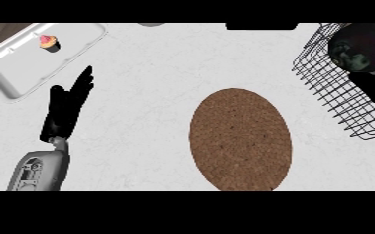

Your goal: Pick the eggplant from the placemat and place it in the basket

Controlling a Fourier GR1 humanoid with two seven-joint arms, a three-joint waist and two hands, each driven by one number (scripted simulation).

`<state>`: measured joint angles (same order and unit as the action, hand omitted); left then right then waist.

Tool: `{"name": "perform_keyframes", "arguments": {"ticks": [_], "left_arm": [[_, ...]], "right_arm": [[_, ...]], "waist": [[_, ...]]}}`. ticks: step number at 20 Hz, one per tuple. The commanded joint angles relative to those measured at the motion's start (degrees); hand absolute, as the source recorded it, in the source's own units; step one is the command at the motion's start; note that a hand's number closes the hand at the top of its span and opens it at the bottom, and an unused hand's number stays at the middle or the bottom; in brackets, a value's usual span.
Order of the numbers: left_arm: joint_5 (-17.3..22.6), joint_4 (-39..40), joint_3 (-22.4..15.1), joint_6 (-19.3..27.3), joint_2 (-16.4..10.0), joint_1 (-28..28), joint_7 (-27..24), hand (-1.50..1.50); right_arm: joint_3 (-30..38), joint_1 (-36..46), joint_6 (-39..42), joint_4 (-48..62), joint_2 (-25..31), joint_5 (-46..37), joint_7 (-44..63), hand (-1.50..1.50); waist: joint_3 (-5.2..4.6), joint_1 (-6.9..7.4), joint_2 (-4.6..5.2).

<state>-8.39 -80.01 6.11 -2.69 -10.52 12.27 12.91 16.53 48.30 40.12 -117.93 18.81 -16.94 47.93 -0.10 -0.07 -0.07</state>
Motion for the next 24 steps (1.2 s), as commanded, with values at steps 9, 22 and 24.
{"name": "perform_keyframes", "arguments": {"ticks": [9, 22, 24], "left_arm": [[0.0, 2.5, 0.0, -0.9, -0.4, 1.9, -0.2, 0.00], [-0.4, 1.1, 0.0, 0.2, 0.6, 2.5, 0.9, 0.00], [0.3, 3.1, 1.0, -0.8, -0.6, 4.7, 0.8, 0.00]], "right_arm": [[1.2, -3.8, 2.4, 22.4, 23.4, -14.3, -20.5, 1.50], [0.3, -5.1, -13.7, 55.5, 30.1, -21.0, -55.3, 1.50], [-1.7, -4.0, -14.6, 57.4, 29.3, -22.6, -56.0, 1.50]], "waist": [[0.15, 0.56, 0.58], [0.14, 1.05, 0.46], [0.11, 0.76, 0.38]]}}
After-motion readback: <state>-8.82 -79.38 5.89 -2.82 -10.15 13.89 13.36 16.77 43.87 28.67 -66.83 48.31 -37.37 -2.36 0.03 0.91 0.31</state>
